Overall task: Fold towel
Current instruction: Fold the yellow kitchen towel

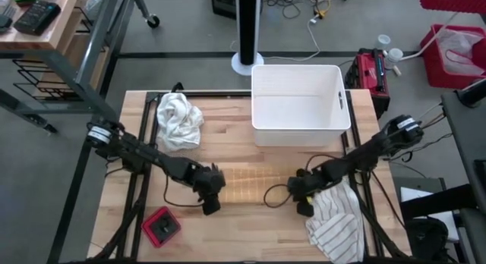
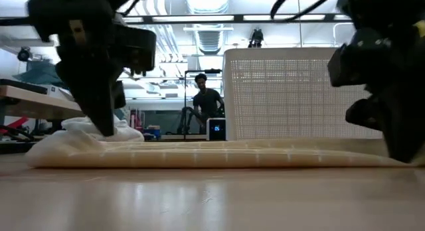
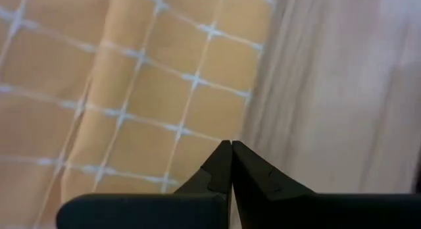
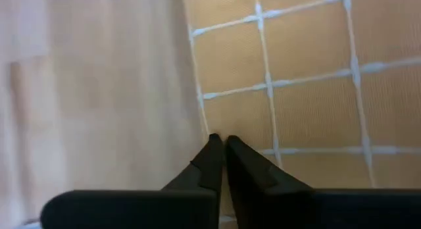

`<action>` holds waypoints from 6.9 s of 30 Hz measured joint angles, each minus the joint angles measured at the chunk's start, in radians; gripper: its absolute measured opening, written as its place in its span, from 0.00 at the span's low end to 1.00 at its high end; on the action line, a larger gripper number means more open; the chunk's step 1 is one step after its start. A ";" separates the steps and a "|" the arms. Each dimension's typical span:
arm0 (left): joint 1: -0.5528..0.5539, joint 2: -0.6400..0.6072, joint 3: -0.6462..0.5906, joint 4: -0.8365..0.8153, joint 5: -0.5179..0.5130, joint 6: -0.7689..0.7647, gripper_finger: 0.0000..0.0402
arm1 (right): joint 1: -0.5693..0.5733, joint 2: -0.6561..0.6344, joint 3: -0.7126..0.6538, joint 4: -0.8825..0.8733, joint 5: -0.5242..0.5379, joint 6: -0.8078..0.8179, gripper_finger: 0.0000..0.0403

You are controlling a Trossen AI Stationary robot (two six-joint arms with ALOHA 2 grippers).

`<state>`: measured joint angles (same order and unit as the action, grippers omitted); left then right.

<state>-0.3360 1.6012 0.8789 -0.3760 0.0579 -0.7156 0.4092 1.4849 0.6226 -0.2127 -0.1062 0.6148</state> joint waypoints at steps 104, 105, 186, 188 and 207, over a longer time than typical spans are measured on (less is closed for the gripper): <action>0.032 -0.041 -0.319 0.630 -0.226 0.256 0.22 | 0.001 0.112 0.172 0.072 0.429 -0.267 0.01; 0.032 -0.041 -0.319 0.630 -0.210 0.251 0.22 | 0.003 0.112 0.178 0.066 0.438 -0.267 0.00; 0.027 -0.272 -0.099 0.076 -0.365 0.423 0.00 | 0.048 0.112 0.522 -0.594 0.633 -0.239 0.00; 0.032 -0.265 -0.108 0.079 -0.416 0.423 0.00 | 0.035 0.112 0.514 -0.591 0.631 -0.235 0.00; 0.041 -0.219 -0.121 0.053 -0.498 0.467 0.00 | -0.043 0.087 0.456 -0.416 0.577 -0.274 0.09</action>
<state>-0.2947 1.3820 0.7582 -0.3233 -0.4406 -0.2488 0.3662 1.5716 1.0787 -0.6292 0.4704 0.3407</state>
